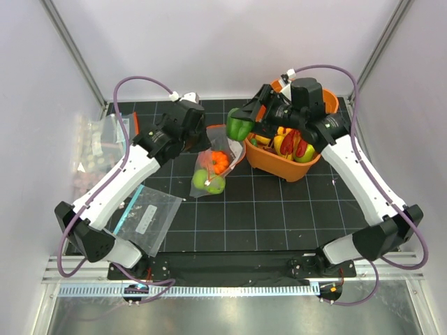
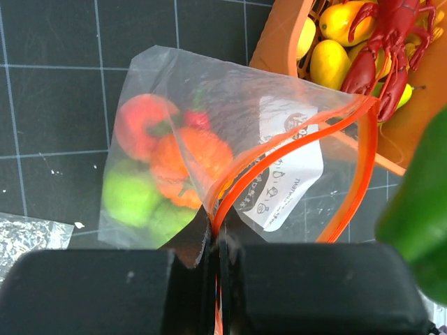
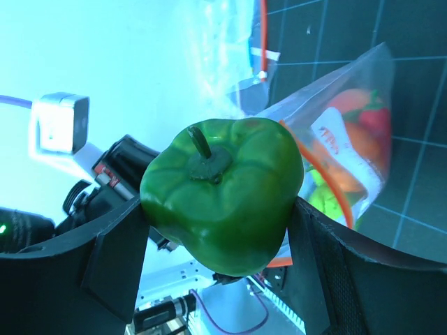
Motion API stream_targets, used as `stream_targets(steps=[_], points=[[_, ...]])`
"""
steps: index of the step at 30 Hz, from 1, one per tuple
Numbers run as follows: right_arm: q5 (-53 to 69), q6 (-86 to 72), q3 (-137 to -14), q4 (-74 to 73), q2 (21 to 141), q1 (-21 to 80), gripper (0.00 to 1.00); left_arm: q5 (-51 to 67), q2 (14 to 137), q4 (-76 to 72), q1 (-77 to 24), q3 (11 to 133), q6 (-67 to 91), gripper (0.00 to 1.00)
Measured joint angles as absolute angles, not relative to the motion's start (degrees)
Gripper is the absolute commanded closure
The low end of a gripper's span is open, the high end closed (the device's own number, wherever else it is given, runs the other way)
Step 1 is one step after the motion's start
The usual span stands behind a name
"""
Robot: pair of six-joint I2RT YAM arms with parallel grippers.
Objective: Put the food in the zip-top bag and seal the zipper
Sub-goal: Place the fake vegetable in the zipper food storage bag.
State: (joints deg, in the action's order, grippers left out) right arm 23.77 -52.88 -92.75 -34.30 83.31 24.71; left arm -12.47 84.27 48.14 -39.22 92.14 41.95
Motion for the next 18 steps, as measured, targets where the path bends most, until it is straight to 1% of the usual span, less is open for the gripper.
stream_targets(steps=[6,12,18], points=[[20.9,-53.6,-86.8,-31.3,79.5,26.3,0.99,-10.8,84.3,48.3,-38.2,92.2,41.5,0.96],[16.8,-50.0,-86.7,-31.7,79.5,30.5,0.99,-6.7,85.2,49.4,-35.8,94.5,42.3,0.99],[8.1,-44.6,-86.7,-31.9,79.5,36.4,0.99,-2.9,87.4,49.5,-34.9,96.3,44.9,1.0]])
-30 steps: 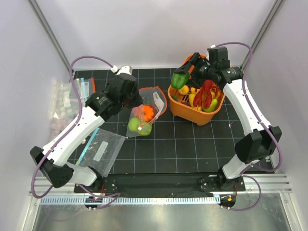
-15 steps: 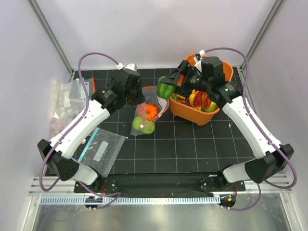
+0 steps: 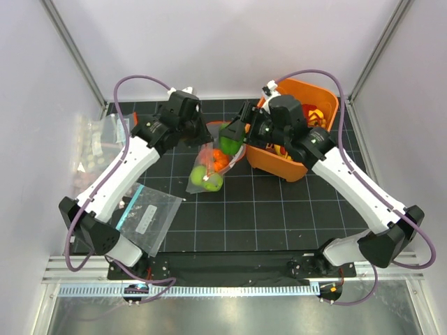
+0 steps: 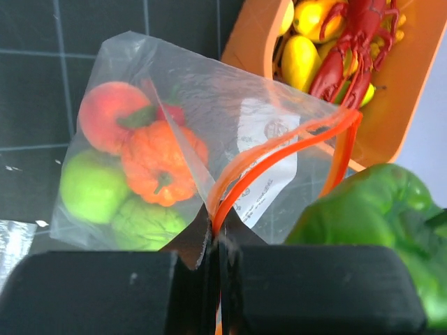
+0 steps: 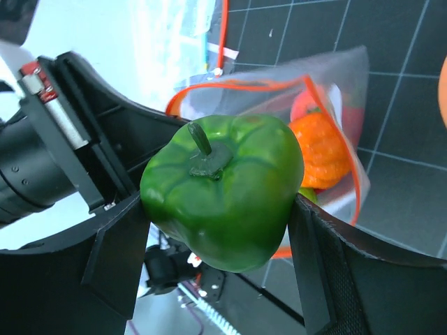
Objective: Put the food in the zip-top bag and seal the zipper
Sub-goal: Place the fake vegetable in the zipper food storage bag.
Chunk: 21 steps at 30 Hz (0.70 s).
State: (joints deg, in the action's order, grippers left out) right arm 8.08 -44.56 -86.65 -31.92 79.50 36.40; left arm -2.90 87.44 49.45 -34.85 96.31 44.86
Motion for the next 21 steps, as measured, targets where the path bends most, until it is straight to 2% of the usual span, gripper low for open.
stream_targets(steps=[2,3,4,6,7,11,15,17,19,21], points=[[6.0,-43.2,-86.5,-31.9,79.5,37.6,0.98,-1.3,88.1,49.4,-34.7,96.4,45.7,1.0],[4.8,-42.7,-86.4,-31.9,79.5,37.9,0.9,-0.5,88.5,49.4,-34.5,96.4,46.2,1.0],[3.8,-42.2,-86.3,-31.8,79.5,38.0,0.65,0.3,88.8,49.4,-34.4,96.4,46.6,1.0],[2.1,-41.3,-86.3,-32.2,80.1,38.0,0.33,1.8,89.4,49.2,-34.1,96.4,47.5,1.0],[1.8,-40.9,-86.4,-32.4,80.3,38.0,0.28,2.4,89.6,49.1,-34.0,96.4,47.7,1.0],[0.8,-39.0,-87.8,-35.7,82.9,38.0,0.26,4.0,90.2,48.2,-33.6,96.4,48.2,1.0],[0.4,-38.3,-87.8,-37.4,83.2,38.0,0.18,4.9,90.6,47.7,-32.9,96.6,48.2,1.0],[0.5,-37.8,-87.8,-37.8,83.1,38.0,0.08,5.3,90.7,47.6,-32.6,96.6,48.2,1.0],[0.6,-37.5,-87.8,-38.6,83.1,38.0,0.02,5.3,90.7,47.6,-32.3,96.6,48.1,1.0],[0.7,-37.3,-87.8,-39.2,83.0,38.0,0.0,5.5,90.7,47.5,-32.1,96.6,48.0,1.0]])
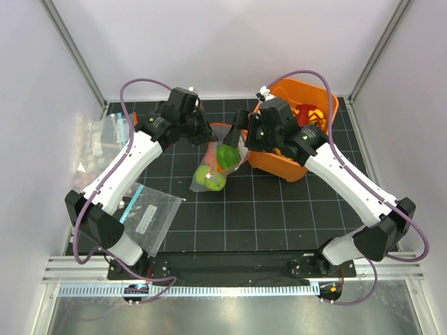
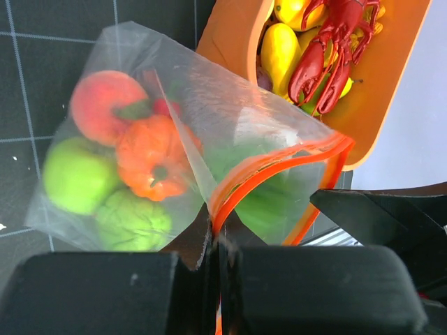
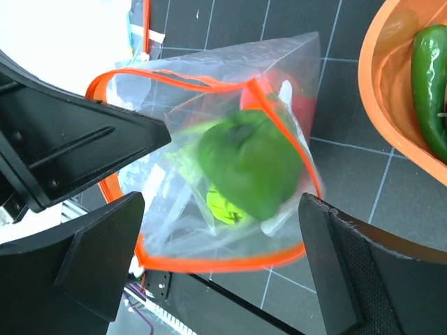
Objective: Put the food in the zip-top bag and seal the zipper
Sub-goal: Place the fake vegetable in the zipper food storage bag, then zip the zipper food storage bag at the center of the board.
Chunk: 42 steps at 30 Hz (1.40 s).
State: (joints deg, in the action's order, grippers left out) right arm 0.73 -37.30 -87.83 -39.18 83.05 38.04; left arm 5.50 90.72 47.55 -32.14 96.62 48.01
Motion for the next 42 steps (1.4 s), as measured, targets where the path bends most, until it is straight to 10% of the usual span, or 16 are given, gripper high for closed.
stream_targets(steps=[9,16,34,42], points=[[0.9,-36.9,-88.5,-41.5,82.1,38.0,0.12,5.8,90.8,47.4,-31.7,96.6,47.6,1.0],[-2.9,-37.7,-90.5,-44.5,82.1,38.0,0.44,6.2,90.8,47.4,-31.5,96.7,47.2,1.0],[-6.2,-38.2,-91.4,-48.3,86.4,38.0,0.57,6.4,90.8,47.1,-30.2,97.6,44.7,0.99],[-3.6,-39.2,-92.1,-48.5,91.0,38.0,0.99,6.6,90.8,47.2,-29.9,97.6,44.2,0.97]])
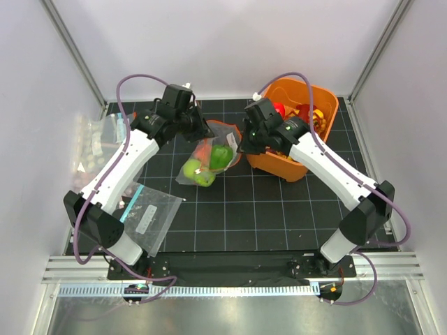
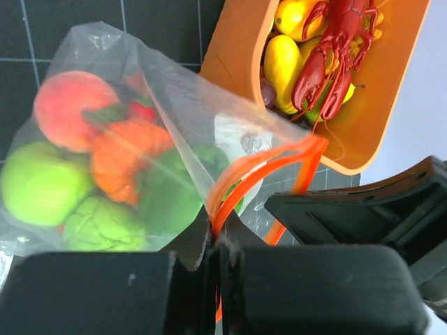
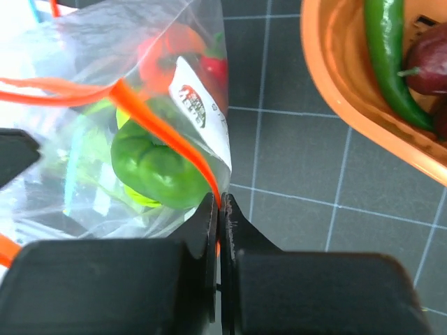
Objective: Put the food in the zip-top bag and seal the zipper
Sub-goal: Zip the zipper food storage bag at the center of the board.
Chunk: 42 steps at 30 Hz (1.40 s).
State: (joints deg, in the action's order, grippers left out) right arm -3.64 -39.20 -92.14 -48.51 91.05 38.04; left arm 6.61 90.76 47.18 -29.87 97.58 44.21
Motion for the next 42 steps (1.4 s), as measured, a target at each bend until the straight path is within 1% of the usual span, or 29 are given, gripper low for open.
stream_targets(steps=[2,5,6,7,8,9,11,13,18,22,29,31,32,33,34,35,37,38,42], points=[[-3.0,-39.6,-93.9,-49.0,92.1,38.0,0.99,6.9,90.8,47.4,-29.9,97.6,43.6,0.93],[-2.3,-41.1,-98.6,-50.7,94.0,38.0,0.99,7.8,90.8,48.4,-29.9,98.3,42.2,0.75],[-2.0,-42.0,-100.8,-51.6,94.9,37.9,0.99,8.3,90.8,48.6,-29.9,98.6,41.6,0.63],[-1.5,-42.7,-102.5,-52.2,95.7,37.7,0.99,8.7,90.8,48.7,-29.9,98.7,41.2,0.58],[-0.8,-43.9,-104.8,-53.3,96.8,37.5,0.99,9.4,90.8,48.7,-29.9,98.8,40.6,0.5],[0.0,-44.8,-106.4,-54.0,97.8,37.1,0.99,10.1,90.8,48.9,-29.9,98.8,39.8,0.34],[1.5,-46.7,-108.1,-54.9,99.2,36.3,0.99,11.4,90.8,49.4,-29.9,98.7,38.7,0.12],[2.7,-48.7,-108.1,-55.4,100.1,35.0,0.99,12.5,90.4,49.8,-29.9,98.1,37.7,0.01],[7.2,-54.2,-103.8,-52.9,100.6,30.7,0.99,13.5,85.0,49.0,-29.9,90.2,34.8,0.0],[9.8,-57.6,-101.9,-51.2,102.4,27.8,0.99,12.5,77.4,47.4,-29.9,82.4,32.1,0.01],[12.6,-60.4,-102.0,-47.5,105.1,25.9,0.99,9.7,60.2,34.0,-29.9,64.6,26.2,0.02],[13.3,-60.9,-102.0,-46.7,106.0,25.5,0.99,9.1,57.4,28.9,-29.8,60.1,24.7,0.06],[13.5,-61.2,-102.0,-46.3,106.5,25.3,0.99,9.2,57.0,27.1,-29.8,58.5,24.2,0.11],[13.7,-61.5,-102.0,-45.9,106.9,25.1,0.99,9.7,56.9,24.7,-29.8,56.6,23.5,0.13],[14.0,-61.6,-102.0,-45.6,107.2,24.9,0.99,10.5,57.4,22.9,-29.8,55.2,23.0,0.16],[14.2,-61.7,-102.0,-45.3,107.4,24.7,0.99,11.4,58.3,21.5,-29.8,54.2,22.7,0.21],[14.6,-61.7,-102.0,-45.0,107.6,24.4,0.99,13.4,60.8,18.8,-29.8,53.0,22.0,0.28],[14.8,-61.7,-102.2,-45.0,107.7,24.2,0.99,14.2,62.1,17.8,-29.8,52.8,21.9,0.35],[15.5,-61.7,-102.7,-44.4,107.9,23.6,0.99,15.6,66.2,14.7,-29.8,52.7,19.8,0.44]])
